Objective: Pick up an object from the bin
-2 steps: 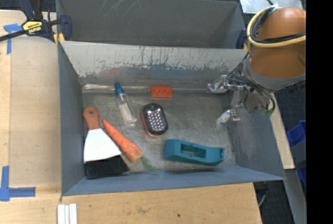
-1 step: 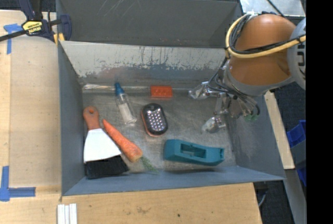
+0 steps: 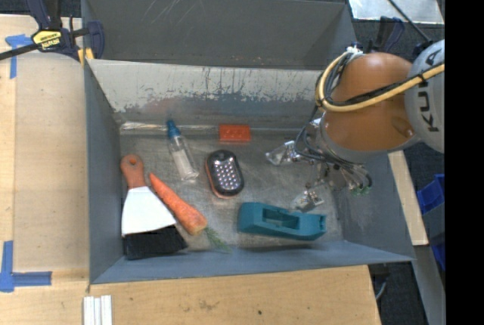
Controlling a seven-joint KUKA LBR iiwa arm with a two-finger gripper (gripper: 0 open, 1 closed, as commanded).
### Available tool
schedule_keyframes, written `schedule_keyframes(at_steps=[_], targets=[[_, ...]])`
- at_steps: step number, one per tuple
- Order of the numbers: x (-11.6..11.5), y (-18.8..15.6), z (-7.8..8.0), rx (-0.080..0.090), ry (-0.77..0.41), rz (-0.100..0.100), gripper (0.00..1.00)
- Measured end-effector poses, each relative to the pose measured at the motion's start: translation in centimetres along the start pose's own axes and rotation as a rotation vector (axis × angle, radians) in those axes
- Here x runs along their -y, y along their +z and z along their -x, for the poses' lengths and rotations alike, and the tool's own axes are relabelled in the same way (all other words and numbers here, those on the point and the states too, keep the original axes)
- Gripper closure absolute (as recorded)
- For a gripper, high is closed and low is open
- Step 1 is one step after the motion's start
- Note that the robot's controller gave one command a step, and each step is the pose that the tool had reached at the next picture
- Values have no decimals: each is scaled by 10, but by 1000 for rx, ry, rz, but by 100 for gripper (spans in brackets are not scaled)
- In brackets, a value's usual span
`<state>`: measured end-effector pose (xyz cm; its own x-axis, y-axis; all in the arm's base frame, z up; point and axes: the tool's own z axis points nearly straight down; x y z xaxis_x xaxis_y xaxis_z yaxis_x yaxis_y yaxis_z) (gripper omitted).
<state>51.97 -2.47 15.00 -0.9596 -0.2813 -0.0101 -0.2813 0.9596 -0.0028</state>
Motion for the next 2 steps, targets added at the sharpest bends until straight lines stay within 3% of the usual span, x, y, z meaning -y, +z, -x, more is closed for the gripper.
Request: schedule_keyframes(at_steps=[1, 2], targets=[[-16, 25, -6, -13, 89, 3, 0], [-21, 25, -5, -13, 167, 2, 0]])
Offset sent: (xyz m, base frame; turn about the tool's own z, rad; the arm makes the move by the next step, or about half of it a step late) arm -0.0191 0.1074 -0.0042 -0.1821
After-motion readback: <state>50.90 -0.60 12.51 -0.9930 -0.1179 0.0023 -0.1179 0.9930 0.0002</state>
